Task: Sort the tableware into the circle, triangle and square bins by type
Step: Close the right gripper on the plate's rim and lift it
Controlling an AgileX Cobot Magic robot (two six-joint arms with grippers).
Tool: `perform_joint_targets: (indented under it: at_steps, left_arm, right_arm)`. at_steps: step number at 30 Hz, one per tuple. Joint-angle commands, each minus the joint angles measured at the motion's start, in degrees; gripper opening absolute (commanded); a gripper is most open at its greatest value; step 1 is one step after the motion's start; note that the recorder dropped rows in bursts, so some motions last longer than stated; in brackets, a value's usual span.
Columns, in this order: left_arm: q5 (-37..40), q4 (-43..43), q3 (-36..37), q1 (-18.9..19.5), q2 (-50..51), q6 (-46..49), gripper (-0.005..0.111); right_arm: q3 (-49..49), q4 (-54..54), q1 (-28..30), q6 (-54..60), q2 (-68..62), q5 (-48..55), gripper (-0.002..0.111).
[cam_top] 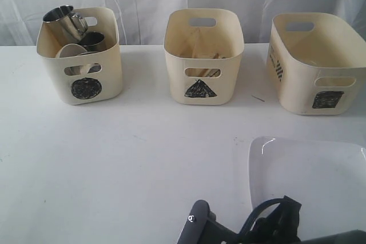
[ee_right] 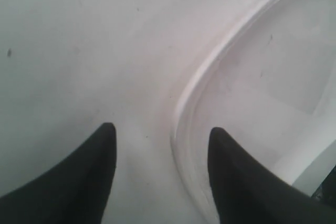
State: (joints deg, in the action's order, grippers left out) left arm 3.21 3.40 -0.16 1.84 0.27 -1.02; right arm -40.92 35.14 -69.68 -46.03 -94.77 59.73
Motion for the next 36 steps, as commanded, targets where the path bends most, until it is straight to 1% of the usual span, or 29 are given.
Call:
perform_joint_targets:
  at_steps: [1,7,12,16,22,30,32,33,34,36]
  left_arm:
    - [-0.1,0.5,0.2,0.1,-0.3,-0.3,0.048]
    - [-0.1,0.5,0.2,0.1,-0.3,-0.3,0.048]
    - [-0.1,0.5,0.2,0.1,-0.3,-0.3,0.048]
    - [-0.1,0.5,0.2,0.1,-0.3,-0.3,0.048]
    - [-0.1,0.5,0.2,0.1,-0.3,-0.3,0.048]
    - [-0.1,0.5,0.2,0.1,-0.3,-0.3,0.048]
    - [-0.1,0.5,0.2,0.1,-0.3,-0.3,0.048]
    - [-0.1,0.5,0.2,0.1,-0.3,-0.3,0.048]
    - [-0.1,0.5,0.2,0.1,-0.3,-0.3,0.048]
    - [-0.1,0.5,0.2,0.1,-0.3,-0.3,0.048]
  right_arm:
    - [0.4,2.8,0.4,-0.5,-0.9,-0.9,0.051]
    - [3.5,4.6,2.4,-0.6,-3.3,-1.4,0.051]
    - [3.5,6.0,2.8,-0.6,-3.8,-6.2,0.051]
    - [3.5,7.5,5.1,-0.6,-5.4,-6.1,0.051]
    - [3.7,9.3,6.9,-0.6,-5.4,-7.3,0.051]
    - [4.2,10.4,7.5,-0.6,-5.4,-8.8,0.05]
    - [4.5,10.0,7.5,-0.6,-5.4,-9.4,0.047]
    - [4.5,9.9,7.5,-0.6,-5.4,-9.5,0.043]
    - [4.5,9.9,7.5,-0.6,-5.4,-9.5,0.039]
    - [4.5,9.5,7.5,-0.6,-5.4,-9.5,0.026]
